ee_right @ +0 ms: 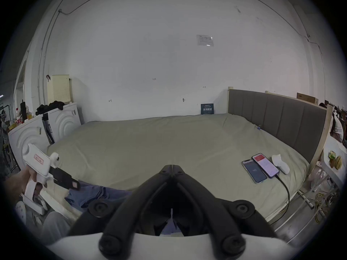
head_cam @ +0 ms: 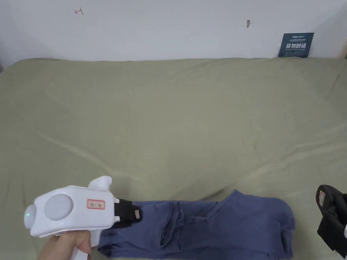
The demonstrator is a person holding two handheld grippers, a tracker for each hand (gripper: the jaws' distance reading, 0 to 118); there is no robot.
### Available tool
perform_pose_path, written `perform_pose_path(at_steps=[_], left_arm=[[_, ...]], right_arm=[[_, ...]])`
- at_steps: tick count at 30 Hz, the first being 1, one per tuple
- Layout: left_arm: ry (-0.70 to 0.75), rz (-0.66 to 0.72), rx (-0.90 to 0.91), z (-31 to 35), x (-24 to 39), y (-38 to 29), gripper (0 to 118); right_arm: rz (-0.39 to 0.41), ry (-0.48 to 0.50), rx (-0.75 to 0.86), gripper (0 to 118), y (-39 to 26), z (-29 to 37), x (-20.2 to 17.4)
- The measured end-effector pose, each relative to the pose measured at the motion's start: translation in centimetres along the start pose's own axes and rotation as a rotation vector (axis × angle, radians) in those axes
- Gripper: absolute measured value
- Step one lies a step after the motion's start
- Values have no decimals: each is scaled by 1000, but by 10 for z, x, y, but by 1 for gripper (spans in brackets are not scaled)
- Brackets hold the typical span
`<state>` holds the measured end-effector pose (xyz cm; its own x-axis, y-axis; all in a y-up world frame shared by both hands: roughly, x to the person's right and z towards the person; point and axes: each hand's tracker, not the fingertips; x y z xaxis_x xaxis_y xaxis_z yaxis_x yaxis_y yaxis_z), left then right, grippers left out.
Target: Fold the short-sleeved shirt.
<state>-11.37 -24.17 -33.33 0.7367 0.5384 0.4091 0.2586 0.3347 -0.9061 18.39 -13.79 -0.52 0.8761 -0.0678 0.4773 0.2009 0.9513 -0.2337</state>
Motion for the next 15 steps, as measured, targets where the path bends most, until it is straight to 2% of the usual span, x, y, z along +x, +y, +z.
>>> perform_pose_path(at_steps=[4,7,10,12,15], left_arm=[[-76,3,-118,-59,19,-18,0],[-58,-6,-99,-92,35,-30,0],[-133,71,-98,-81,28,-23,0],[-126,57,-99,-60,22,-15,0],[-137,1,3,-2,11,-4,0]], right_arm=[[-11,7,-14,1,-2,-1,-3],[1,4,-31,1,-4,-3,-4],[5,8,-43,1,-5,-3,-6],[14,11,-48,1,-5,-5,-9],[23,16,-44,1,-1,-7,-13]])
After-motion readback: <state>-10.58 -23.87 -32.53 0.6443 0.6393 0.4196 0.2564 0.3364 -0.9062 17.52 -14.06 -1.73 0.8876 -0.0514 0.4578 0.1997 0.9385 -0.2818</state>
